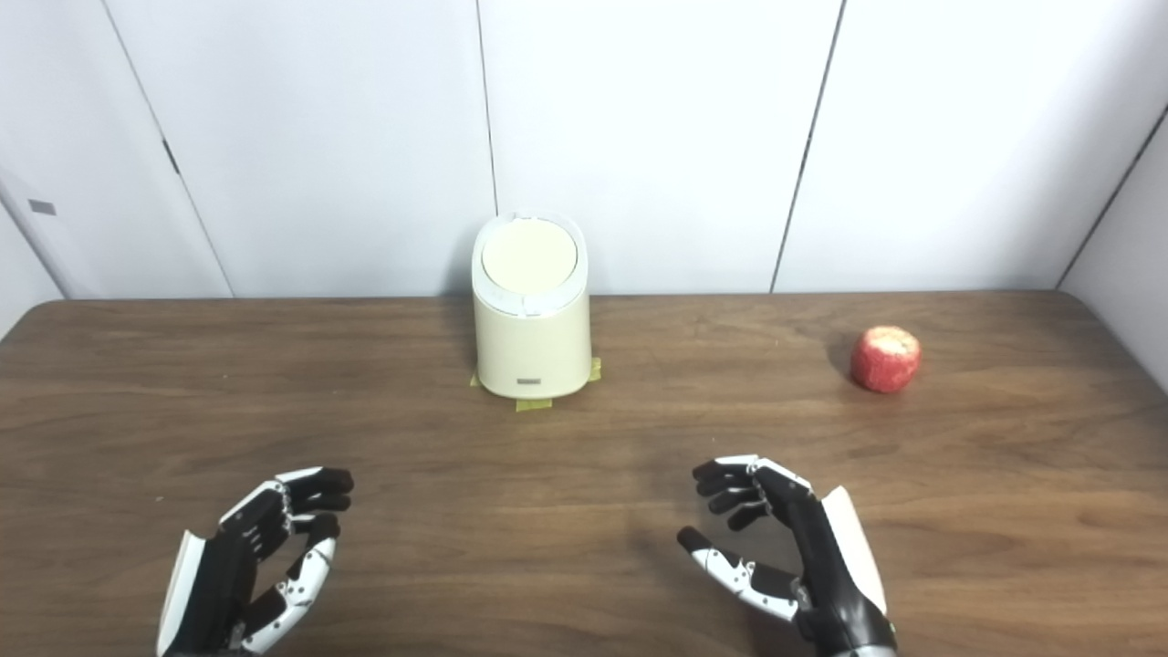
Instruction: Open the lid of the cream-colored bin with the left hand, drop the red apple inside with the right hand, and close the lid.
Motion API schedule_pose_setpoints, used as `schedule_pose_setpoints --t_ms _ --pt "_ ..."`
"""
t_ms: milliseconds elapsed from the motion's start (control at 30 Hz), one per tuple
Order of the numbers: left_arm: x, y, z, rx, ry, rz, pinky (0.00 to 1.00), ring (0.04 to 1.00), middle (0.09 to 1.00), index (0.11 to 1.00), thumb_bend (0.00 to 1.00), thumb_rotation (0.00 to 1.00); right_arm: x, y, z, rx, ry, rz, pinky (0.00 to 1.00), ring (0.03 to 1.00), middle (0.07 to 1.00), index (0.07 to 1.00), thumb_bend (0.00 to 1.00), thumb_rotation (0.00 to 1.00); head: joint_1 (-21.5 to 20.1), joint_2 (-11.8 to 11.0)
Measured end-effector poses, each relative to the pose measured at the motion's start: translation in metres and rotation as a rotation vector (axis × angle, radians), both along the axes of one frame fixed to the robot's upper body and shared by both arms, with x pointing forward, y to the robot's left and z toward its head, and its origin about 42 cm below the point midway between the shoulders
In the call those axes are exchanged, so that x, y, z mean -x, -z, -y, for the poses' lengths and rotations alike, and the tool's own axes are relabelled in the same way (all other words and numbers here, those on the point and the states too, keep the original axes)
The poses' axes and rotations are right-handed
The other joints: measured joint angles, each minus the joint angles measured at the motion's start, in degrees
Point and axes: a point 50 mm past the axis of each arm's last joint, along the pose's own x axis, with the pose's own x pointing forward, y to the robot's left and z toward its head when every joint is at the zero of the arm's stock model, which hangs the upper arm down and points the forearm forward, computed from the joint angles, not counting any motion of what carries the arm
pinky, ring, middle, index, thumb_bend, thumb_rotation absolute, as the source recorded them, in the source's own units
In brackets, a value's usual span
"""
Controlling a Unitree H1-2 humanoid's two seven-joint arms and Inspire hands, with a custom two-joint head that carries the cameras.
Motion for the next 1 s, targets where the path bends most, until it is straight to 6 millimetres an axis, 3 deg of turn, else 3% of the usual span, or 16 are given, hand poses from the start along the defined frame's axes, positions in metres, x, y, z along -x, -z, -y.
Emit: schedule_pose_setpoints --t_ms 333,667,767,800,867,900,1000 --pt "0.000 0.002 0.000 0.010 0.000 -0.008 0.57 0.673 0.699 0.676 0.19 0.12 0.000 0.000 0.000 0.002 0.000 -0.002 0.47 0.571 0.614 0.613 0.30 0.15 0.09 -1.84" --pt "-0.002 0.009 -0.001 0.000 -0.004 -0.030 0.57 0.677 0.703 0.681 0.19 0.11 -0.001 0.007 0.001 0.001 0.011 -0.022 0.48 0.577 0.615 0.615 0.31 0.20 0.62 -2.20" --pt "-0.005 0.010 -0.001 0.008 0.005 -0.048 0.64 0.733 0.752 0.730 0.22 0.28 -0.002 0.011 0.000 0.000 0.012 -0.035 0.48 0.577 0.614 0.618 0.30 0.20 0.35 -2.20" --pt "-0.007 0.011 -0.002 0.008 0.006 -0.082 0.68 0.773 0.793 0.776 0.27 0.45 -0.003 0.012 0.000 -0.002 0.012 -0.036 0.48 0.580 0.617 0.621 0.30 0.20 0.35 -2.20" --pt "-0.014 0.012 -0.002 -0.002 0.013 -0.165 0.76 0.836 0.853 0.838 0.41 0.65 -0.005 0.011 -0.001 -0.005 0.009 -0.034 0.48 0.579 0.616 0.622 0.30 0.20 0.44 -2.63" --pt "-0.018 0.013 -0.002 -0.010 0.018 -0.204 0.80 0.867 0.883 0.866 0.53 0.75 -0.007 0.011 -0.002 -0.005 0.007 -0.032 0.48 0.576 0.615 0.621 0.30 0.18 0.44 -2.64" --pt "-0.039 -0.005 0.001 -0.058 0.031 -0.239 0.87 0.928 0.933 0.926 0.75 0.91 -0.014 0.016 -0.003 -0.006 0.005 -0.037 0.47 0.567 0.609 0.617 0.29 0.14 0.44 -2.90"
